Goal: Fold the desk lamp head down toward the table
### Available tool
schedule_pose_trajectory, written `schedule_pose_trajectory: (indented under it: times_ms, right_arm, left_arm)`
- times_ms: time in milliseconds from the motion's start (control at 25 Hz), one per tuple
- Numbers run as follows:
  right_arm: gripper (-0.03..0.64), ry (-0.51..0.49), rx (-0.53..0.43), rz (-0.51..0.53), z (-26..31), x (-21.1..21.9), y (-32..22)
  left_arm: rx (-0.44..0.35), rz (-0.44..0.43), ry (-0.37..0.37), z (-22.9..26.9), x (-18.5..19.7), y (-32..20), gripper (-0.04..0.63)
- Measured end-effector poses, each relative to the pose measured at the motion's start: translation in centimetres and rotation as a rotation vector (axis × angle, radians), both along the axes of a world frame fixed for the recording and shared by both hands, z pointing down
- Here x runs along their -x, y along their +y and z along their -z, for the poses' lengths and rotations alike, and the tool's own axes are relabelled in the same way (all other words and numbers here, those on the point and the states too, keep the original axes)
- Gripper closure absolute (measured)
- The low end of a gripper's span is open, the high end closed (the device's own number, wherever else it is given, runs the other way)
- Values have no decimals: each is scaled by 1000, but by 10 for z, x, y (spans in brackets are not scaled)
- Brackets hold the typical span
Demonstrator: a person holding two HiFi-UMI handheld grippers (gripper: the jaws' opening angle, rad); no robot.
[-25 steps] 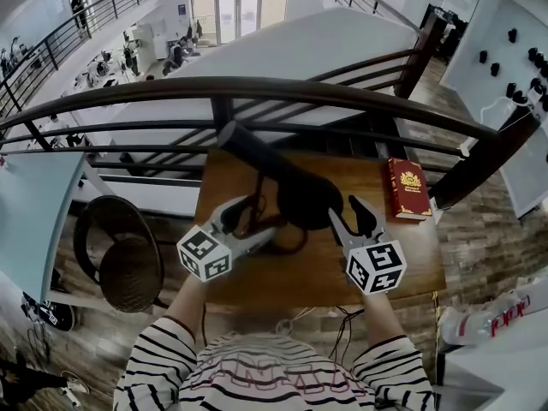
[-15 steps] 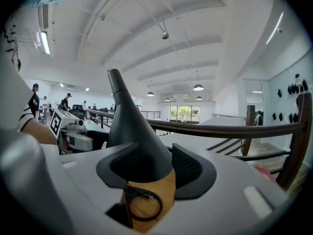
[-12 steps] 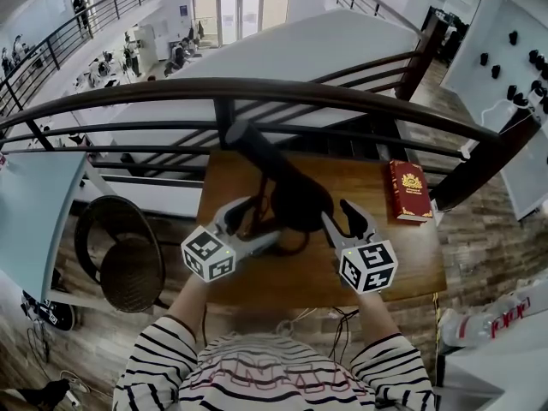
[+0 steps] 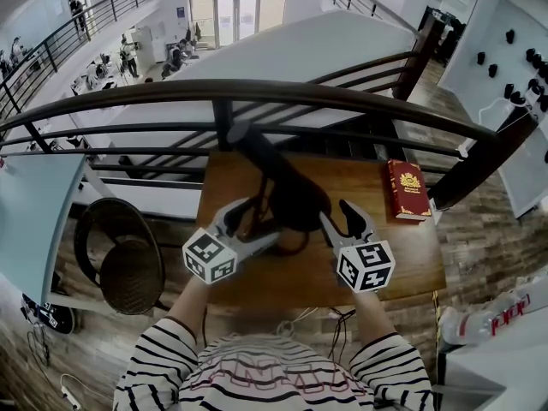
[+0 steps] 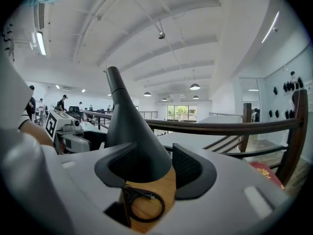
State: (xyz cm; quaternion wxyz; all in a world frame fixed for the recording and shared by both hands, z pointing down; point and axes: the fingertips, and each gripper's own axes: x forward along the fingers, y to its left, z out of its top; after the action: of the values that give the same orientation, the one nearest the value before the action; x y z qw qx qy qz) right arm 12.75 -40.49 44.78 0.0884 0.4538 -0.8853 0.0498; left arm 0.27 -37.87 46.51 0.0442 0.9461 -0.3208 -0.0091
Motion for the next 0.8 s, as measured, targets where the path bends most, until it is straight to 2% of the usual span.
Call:
schedule_pose_trajectory:
  times_ms: [40, 400, 640, 800]
  right_arm:
    - [384, -7, -3, -10, 2, -1, 2]
    - [390, -80, -4, -93, 5, -2, 24]
    - [407, -112, 3, -137, 5, 11, 62]
    - [431, -128, 12, -166, -1, 29, 93]
  left_arm:
    - [-3, 5, -4, 0, 2, 2, 178]
    - [-49, 75, -28, 11, 25, 15, 184]
    - [-52, 116, -26, 20, 46, 39, 197]
    - [-41, 114, -22, 19, 63, 62, 231]
